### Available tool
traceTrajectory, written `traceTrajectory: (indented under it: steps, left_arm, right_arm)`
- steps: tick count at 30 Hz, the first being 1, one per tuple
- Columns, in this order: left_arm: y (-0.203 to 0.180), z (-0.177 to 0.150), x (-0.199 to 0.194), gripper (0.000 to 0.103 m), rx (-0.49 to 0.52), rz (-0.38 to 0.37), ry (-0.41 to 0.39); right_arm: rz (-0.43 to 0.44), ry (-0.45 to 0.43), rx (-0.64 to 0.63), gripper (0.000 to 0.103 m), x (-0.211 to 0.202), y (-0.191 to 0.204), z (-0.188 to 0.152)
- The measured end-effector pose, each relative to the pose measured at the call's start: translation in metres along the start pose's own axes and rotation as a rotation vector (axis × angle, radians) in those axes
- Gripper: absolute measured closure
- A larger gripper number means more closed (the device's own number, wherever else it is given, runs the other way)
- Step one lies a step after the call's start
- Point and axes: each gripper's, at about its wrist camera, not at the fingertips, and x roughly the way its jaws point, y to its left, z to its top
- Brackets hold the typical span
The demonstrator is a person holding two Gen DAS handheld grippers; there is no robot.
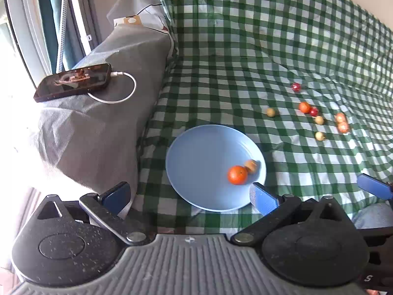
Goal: Organize fruits
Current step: 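Withdraw both tools from the plate, then grasp a yellow fruit with left tool while right tool grasps a brown kiwi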
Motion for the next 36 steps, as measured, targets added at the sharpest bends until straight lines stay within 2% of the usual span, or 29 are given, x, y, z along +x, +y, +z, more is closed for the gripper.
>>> traceTrajectory:
  steps: [4, 9, 13, 18, 24, 29, 36]
  left_arm:
    - [-0.004, 0.01, 0.012, 0.0, 0.0, 0.028, 0.022]
    - [-0.018, 0.028, 0.028, 0.0, 0.0, 0.003, 0.036]
    - [-0.039, 0.045, 0.048, 0.0, 0.03, -0.019, 0.051]
    - [-0.072, 0.071, 0.084, 0.0, 0.061, -0.048, 0.069]
    - [-0.12, 0.105, 0.145, 0.0, 0.116, -0.065, 0.07]
    - [-0.156, 0.128, 0.208, 0.0, 0.144, -0.107, 0.095]
    - [-0.195, 0.147, 0.293, 0.0, 0.209, -0.111, 0.118]
  right_arm:
    - [-0.013, 0.003, 0.039, 0.001, 0.009, -0.013, 0.0]
    - [-0.048, 0.007, 0.092, 0.001, 0.023, -0.032, -0.001]
    - [-0.1, 0.017, 0.135, 0.001, 0.039, -0.052, -0.003]
    - [-0.205, 0.017, 0.189, 0.001, 0.067, -0.087, -0.005]
    - [-0.315, 0.017, 0.239, 0.001, 0.116, -0.145, -0.007]
    - [-0.337, 0.025, 0.22, 0.001, 0.167, -0.188, -0.007]
    - [-0.366, 0.065, 0.201, 0.001, 0.237, -0.23, -0.005]
